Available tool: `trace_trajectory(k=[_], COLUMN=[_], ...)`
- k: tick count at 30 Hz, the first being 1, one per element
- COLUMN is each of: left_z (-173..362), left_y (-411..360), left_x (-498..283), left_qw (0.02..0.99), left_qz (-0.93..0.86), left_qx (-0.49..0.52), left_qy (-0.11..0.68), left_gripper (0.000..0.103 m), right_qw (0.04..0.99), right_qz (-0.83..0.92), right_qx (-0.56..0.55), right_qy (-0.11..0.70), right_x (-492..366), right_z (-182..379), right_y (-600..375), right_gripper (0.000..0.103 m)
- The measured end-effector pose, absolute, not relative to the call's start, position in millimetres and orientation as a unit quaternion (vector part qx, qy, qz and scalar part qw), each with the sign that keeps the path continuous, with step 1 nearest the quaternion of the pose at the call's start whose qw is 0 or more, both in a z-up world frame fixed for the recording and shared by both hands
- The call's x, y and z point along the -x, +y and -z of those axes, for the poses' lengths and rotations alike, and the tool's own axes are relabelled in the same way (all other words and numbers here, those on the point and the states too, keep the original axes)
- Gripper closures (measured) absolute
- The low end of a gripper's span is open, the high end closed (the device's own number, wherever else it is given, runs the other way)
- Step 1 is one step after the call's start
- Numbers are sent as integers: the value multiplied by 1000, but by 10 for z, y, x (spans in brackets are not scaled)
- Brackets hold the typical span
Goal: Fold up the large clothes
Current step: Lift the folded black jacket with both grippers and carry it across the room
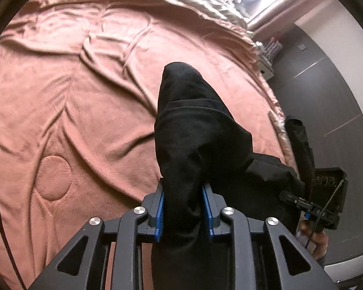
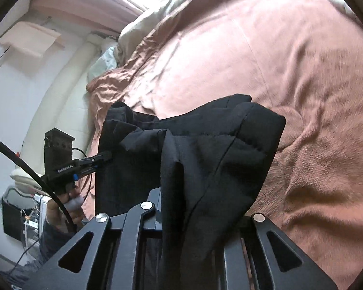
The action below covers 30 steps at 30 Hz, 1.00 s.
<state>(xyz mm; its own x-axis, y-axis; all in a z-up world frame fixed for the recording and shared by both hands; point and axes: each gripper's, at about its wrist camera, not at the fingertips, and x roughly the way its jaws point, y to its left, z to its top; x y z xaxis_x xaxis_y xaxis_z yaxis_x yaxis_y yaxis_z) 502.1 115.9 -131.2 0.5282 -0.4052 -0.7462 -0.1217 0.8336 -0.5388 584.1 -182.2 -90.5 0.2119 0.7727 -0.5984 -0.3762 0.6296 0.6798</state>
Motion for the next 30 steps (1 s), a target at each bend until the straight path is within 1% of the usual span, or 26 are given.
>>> trace_trajectory(k=[12, 21, 30], left_z=[263, -241, -773], left_y=[760, 341, -339], left_x=[-4212, -3728, -3623], left_qw=[871, 887, 898], left_qz=[130, 163, 212], left_qx=[258, 246, 218], left_qy=[396, 354, 319], left_gripper=[81, 83, 84], right_qw=[792, 821, 861], right_qz=[-402, -408, -386], right_qx=[-185, -191, -179], right_qy=[420, 351, 279], right_x=[-4901, -4179, -3711], right_z=[288, 76, -214], right_y=[-2073, -2419, -3067], right_gripper=[95, 95, 95])
